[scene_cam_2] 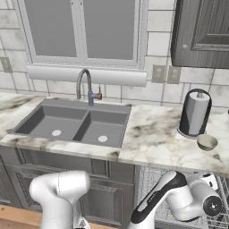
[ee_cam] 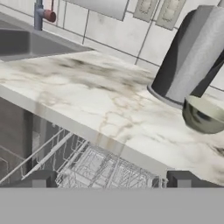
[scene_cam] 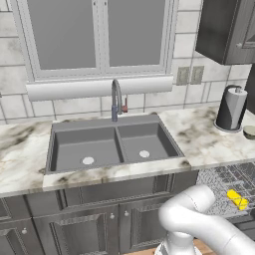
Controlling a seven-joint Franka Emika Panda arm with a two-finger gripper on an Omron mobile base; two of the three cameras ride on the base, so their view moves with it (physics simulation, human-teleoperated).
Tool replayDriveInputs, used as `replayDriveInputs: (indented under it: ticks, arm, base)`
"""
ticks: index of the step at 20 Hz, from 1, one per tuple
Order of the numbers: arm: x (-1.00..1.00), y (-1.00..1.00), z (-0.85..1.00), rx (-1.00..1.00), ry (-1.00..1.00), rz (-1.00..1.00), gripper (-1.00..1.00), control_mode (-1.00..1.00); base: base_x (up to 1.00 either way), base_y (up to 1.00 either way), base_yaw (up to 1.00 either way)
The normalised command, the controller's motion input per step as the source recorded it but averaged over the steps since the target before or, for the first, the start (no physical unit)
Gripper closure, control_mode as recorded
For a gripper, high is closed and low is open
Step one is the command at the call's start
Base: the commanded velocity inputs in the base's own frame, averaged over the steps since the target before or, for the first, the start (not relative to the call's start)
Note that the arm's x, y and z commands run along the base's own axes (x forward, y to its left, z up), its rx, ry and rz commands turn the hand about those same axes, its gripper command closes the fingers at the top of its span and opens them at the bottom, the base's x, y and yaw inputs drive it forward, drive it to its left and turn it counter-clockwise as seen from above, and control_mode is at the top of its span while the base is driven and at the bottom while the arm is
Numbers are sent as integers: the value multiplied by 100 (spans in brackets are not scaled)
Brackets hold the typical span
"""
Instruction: Pick up the cup and bowl from the counter, place them in the dishwasher, and close the dishwasher door.
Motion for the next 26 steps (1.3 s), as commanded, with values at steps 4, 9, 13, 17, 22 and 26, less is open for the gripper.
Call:
replayDriveInputs:
  ticks: [4, 9, 13, 17, 22, 26]
  arm:
    - [0, 0, 55, -8, 0, 6, -100, -100]
    - [0, 0, 21, -12, 0, 8, -100, -100]
    - [1, -1, 12, -20, 0, 7, -100, -100]
    - [6, -7, 21, -18, 0, 5, -100, -100]
    - [39, -6, 15, -5, 0, 1, -100, -100]
    - [52, -13, 6, -1, 1, 1, -100, -100]
  base:
    - [0, 0, 0]
    - [0, 0, 0]
    - [0, 0, 0]
    - [0, 0, 0]
    - [0, 0, 0]
    - [0, 0, 0]
